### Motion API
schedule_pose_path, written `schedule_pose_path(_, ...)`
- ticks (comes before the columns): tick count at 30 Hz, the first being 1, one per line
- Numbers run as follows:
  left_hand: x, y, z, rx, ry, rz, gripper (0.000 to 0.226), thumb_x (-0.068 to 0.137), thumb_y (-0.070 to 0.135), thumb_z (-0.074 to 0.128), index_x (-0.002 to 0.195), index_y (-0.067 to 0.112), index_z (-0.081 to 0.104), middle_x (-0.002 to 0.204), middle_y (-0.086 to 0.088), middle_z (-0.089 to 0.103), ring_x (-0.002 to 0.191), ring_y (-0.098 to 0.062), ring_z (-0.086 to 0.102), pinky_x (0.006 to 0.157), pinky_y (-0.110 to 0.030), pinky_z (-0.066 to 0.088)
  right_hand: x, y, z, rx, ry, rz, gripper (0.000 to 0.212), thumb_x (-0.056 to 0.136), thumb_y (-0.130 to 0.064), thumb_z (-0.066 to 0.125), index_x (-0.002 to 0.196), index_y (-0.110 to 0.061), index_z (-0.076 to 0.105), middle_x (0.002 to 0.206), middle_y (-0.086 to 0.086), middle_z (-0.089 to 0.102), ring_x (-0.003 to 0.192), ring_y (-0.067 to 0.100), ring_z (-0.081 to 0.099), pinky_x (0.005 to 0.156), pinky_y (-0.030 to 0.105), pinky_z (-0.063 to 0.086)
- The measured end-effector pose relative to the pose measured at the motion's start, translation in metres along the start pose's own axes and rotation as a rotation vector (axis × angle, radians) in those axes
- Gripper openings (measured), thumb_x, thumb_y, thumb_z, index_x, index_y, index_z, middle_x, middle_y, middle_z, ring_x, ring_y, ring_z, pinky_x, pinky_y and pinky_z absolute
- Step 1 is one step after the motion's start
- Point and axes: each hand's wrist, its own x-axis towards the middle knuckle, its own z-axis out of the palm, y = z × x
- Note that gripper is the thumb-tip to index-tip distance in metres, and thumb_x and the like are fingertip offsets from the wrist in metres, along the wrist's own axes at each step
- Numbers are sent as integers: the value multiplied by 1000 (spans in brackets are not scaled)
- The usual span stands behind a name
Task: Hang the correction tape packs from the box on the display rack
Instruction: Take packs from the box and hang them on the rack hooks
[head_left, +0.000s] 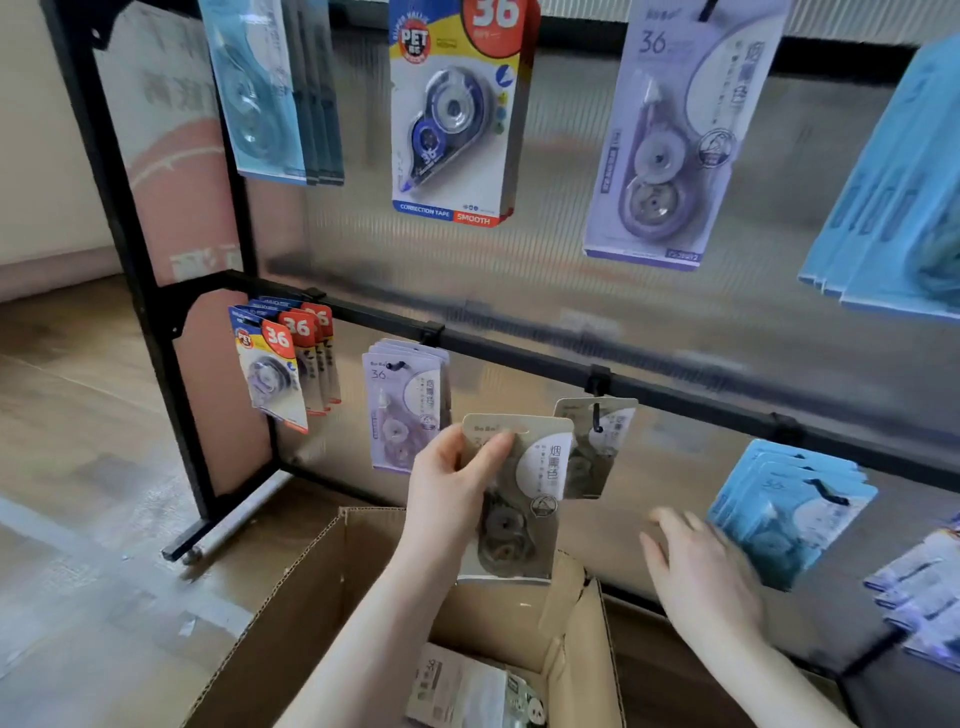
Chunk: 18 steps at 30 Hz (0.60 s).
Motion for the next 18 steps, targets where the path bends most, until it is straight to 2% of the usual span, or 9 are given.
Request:
schedule_pose_path(5,-6,-4,31,1,-38,-41,46,85,31,68,80,-9,46,94,-27,63,87,-38,65,71,-53,54,-3,21,-5,-24,3,-12,25,99,-40,36,118,-30,48,118,-11,57,110,11,54,86,23,43)
schedule_pose_path(8,1,-6,47,47,-38,-37,38,85,32,69,71,7,44,85,-30,60,72,-28,61,62,-40,49,-5,27,-4,-32,3,-16,23,98,-39,36,116,-29,47,117,-11,57,110,10,54,86,22,43)
schedule_pose_path(10,5,-7,56,57,-64,-39,37,87,30,67,67,12,42,73,-19,61,69,-18,61,57,-31,48,-7,31,-2,-26,1,-11,23,99,-38,37,116,-29,48,116,-11,57,110,10,54,86,22,43)
schedule_pose_path(12,10,-8,63,69,-81,-45,34,89,28,65,65,16,44,70,-3,61,66,-12,61,52,-22,47,-8,34,1,-25,-3,-8,23,98,-37,37,115,-28,49,115,-10,57,109,11,55,86,23,43)
schedule_pose_path(15,18,-12,68,87,-67,-46,32,89,28,65,66,17,45,71,-1,58,68,-14,57,54,-22,45,-10,38,3,-37,-11,-10,21,98,-37,38,113,-28,50,113,-9,58,107,13,56,84,24,45)
schedule_pose_path(18,20,-17,72,81,-78,-52,27,90,27,64,68,19,49,73,0,61,72,-16,59,62,-29,51,-12,39,3,-51,-22,-18,22,98,-38,36,114,-29,48,114,-10,57,107,11,56,86,24,45)
